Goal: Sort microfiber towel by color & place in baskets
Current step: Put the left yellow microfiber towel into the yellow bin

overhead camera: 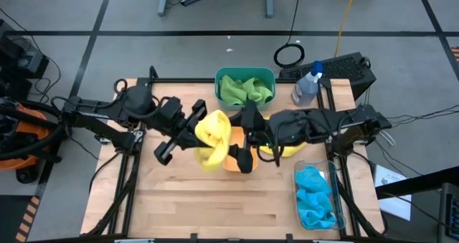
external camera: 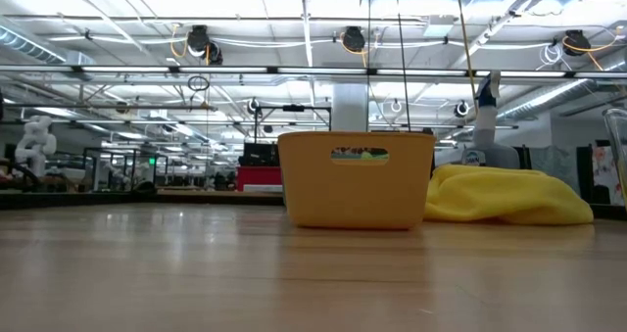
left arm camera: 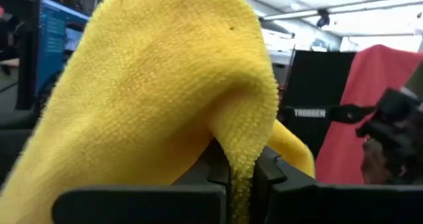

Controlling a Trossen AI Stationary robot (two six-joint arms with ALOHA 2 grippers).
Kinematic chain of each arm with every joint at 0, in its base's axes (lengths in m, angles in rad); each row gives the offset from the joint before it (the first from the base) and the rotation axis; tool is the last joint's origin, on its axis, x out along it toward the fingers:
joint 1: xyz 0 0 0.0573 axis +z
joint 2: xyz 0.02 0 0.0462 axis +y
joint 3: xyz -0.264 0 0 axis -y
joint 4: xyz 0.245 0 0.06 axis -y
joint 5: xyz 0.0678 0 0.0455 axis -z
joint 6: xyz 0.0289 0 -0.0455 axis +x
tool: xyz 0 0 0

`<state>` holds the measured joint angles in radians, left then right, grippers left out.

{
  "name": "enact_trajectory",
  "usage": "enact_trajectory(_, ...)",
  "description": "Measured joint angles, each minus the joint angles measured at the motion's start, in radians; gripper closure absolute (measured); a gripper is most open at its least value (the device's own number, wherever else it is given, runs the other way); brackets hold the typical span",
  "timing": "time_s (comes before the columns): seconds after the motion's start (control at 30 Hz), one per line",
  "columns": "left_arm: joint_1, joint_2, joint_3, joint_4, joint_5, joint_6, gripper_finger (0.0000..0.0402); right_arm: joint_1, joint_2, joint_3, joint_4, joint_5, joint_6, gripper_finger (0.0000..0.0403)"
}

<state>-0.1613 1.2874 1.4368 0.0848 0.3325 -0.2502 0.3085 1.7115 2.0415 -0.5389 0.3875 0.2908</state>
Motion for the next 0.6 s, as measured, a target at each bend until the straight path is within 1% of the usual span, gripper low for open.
enact_trajectory(0.1, -0.007, 0.002, 0.000, -0.001, 0.003, 0.029, 0.0384, -0.024, 0.000, 0.000, 0.056, -0.118, 0.046, 0.0048)
enact_trajectory(0.2, -0.006, 0.002, 0.000, 0.007, 0.003, 0.031, 0.0384, -0.041, 0.000, 0.001, 0.082, -0.192, 0.068, 0.0043)
enact_trajectory(0.27, -0.003, 0.002, 0.000, 0.011, 0.002, 0.046, 0.0384, -0.047, 0.000, 0.001, 0.083, -0.221, 0.066, 0.0049)
enact_trajectory(0.33, -0.002, 0.002, 0.000, 0.012, -0.013, 0.054, 0.0384, -0.048, 0.000, 0.001, 0.083, -0.230, 0.068, 0.0065)
enact_trajectory(0.4, -0.002, 0.002, 0.000, 0.014, -0.029, 0.049, 0.0384, -0.053, 0.000, 0.001, 0.087, -0.229, 0.080, 0.0094)
enact_trajectory(0.47, -0.002, 0.002, 0.000, 0.007, -0.060, 0.047, 0.0384, -0.060, 0.000, 0.001, 0.087, -0.228, 0.104, 0.0134)
enact_trajectory(0.6, -0.001, 0.002, 0.000, -0.041, -0.169, -0.002, 0.0382, -0.079, 0.000, 0.001, 0.072, -0.206, 0.125, 0.0239)
